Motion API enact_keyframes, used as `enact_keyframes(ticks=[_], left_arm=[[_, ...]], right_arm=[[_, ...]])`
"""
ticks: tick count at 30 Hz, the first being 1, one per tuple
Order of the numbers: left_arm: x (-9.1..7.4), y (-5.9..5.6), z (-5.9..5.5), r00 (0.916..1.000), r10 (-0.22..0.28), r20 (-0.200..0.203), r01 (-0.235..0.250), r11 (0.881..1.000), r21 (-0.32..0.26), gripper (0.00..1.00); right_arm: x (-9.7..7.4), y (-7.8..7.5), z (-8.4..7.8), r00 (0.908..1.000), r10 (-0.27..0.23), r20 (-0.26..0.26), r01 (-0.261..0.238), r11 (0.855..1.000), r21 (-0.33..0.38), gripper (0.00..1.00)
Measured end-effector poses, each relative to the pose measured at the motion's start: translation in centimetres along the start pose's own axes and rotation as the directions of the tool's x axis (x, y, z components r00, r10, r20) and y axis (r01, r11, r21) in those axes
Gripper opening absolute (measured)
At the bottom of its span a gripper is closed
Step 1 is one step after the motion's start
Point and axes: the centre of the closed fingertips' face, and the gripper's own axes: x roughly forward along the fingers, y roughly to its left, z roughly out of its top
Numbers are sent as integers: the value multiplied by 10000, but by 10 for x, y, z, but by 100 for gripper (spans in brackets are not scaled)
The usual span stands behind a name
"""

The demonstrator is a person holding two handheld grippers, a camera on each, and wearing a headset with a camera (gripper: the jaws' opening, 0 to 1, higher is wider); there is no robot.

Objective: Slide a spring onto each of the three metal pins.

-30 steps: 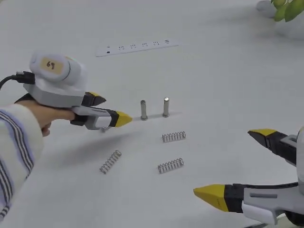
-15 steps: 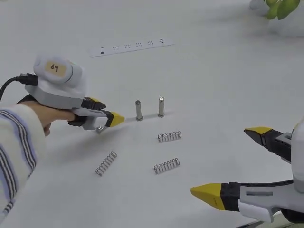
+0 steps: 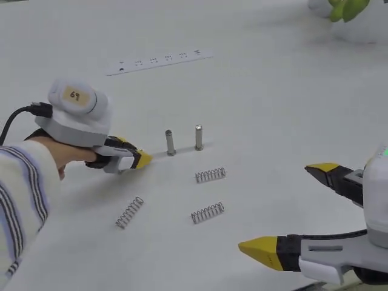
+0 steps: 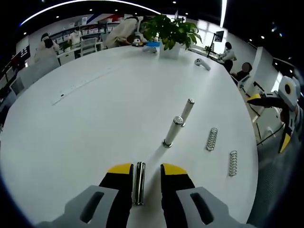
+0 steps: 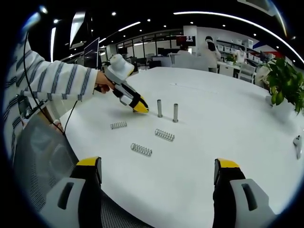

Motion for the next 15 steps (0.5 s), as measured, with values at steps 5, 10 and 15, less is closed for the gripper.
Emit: enact_keyframes(ticks=[5,10,15], left_arm=[[2,2,-3,9997,43,-253,-50,9996,-290,14],[2,4,-6,9978,324,-580,-274,9959,860,14],[2,4,-6,9972,379,-640,-313,9945,1001,11]], right_arm=[[0,1,0,10000,46,16,-46,10000,-3,97],[1,2,0,10000,80,-21,-80,10000,-13,97],[2,5,1,9999,167,-2,-167,9999,-41,97]])
